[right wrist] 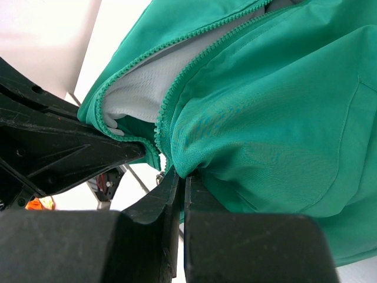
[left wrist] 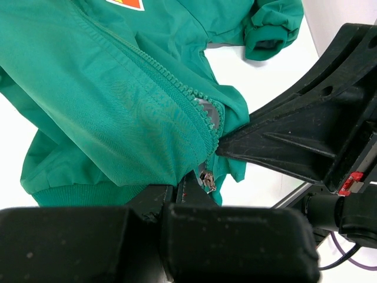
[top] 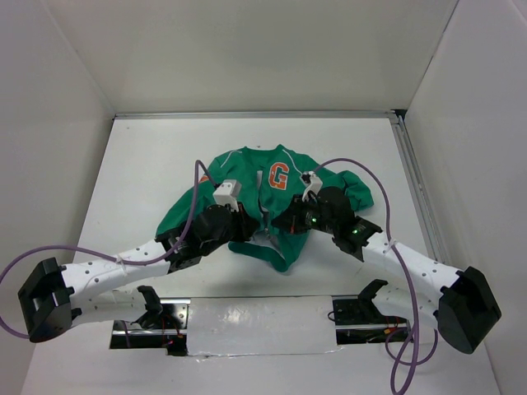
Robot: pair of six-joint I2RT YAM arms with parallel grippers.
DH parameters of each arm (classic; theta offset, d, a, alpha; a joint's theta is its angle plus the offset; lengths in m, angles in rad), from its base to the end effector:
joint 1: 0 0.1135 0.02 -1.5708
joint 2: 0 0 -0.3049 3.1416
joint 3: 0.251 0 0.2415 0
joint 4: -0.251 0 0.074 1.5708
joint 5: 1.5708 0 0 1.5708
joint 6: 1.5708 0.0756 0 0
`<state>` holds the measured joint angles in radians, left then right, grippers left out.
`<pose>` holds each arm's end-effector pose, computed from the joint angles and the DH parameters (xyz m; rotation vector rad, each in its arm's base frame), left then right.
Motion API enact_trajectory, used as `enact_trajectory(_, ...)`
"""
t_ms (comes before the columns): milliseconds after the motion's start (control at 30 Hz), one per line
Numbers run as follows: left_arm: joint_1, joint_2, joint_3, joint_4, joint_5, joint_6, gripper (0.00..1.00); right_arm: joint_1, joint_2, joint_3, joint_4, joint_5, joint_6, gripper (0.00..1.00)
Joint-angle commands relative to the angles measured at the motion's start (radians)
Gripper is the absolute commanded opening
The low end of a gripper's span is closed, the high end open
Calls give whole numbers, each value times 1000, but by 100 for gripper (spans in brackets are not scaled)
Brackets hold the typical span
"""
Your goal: Zip up the jacket
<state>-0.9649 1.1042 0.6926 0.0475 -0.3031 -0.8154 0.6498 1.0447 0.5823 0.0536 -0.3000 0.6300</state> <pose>0.1654 -0.1991 0.2951 -0.0609 2.0232 -0.8846 0.1753 0.1613 0.2684 -0.2324 2.1278 1.0933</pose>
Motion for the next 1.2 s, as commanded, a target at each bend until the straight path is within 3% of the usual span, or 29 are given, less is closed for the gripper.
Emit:
enact_trajectory(0, -5, -3, 48, 26, -27, -22, 0, -6, 9, 40, 69, -22, -15, 0)
enact_trajectory(1167, -5, 6, 54, -2, -14, -71, 0, -4, 26, 44, 100, 13, 31, 0)
